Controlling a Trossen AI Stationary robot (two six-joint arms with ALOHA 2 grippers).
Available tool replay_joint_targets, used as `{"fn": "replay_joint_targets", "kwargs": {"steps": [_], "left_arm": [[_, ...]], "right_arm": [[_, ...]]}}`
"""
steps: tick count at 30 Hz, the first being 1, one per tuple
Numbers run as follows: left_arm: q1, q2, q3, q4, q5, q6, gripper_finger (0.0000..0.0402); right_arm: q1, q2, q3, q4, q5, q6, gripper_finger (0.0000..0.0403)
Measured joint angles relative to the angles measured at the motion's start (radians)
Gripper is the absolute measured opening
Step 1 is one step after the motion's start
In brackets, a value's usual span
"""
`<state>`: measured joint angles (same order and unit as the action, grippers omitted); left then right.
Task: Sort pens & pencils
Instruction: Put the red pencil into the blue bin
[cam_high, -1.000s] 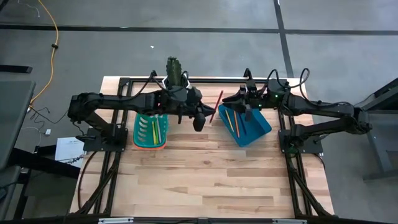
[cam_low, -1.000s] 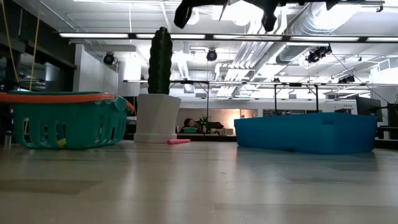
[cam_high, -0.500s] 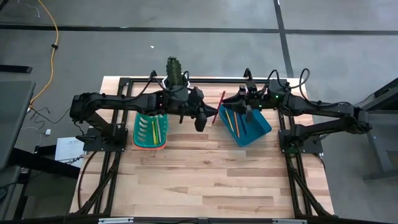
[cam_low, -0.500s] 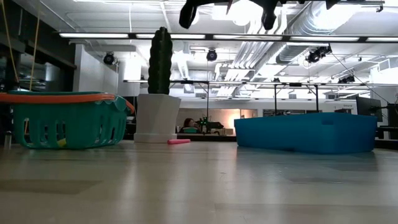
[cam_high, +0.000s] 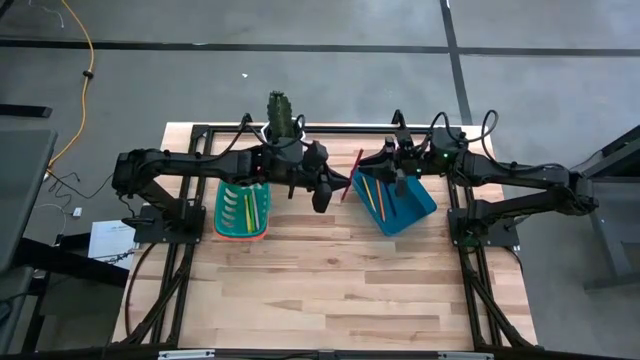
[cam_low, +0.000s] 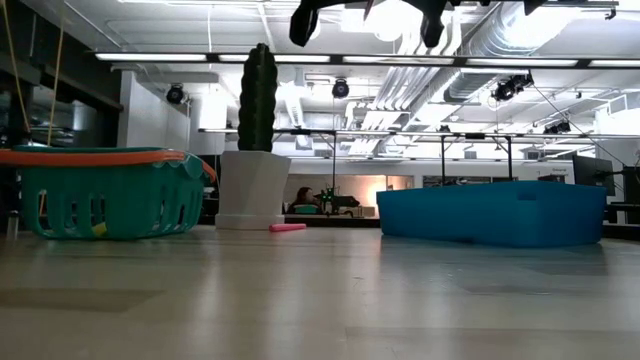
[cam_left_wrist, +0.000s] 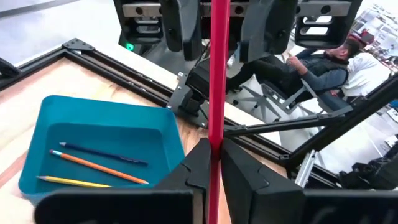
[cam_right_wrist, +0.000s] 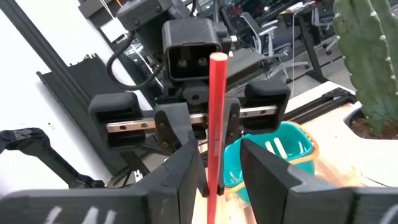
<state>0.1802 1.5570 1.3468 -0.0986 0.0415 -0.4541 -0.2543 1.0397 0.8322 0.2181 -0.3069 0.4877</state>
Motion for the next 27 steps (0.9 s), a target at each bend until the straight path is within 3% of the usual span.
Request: {"fn": "replay_joint_targets", "kwargs": {"steps": [27], "left_arm": [[-0.030, 0.035, -0.002, 0.006, 0.055, -0.028, 0.0021]], "right_arm": [[0.000, 0.001, 0.000, 0.049, -0.088, 0.004, 0.0109]]}}
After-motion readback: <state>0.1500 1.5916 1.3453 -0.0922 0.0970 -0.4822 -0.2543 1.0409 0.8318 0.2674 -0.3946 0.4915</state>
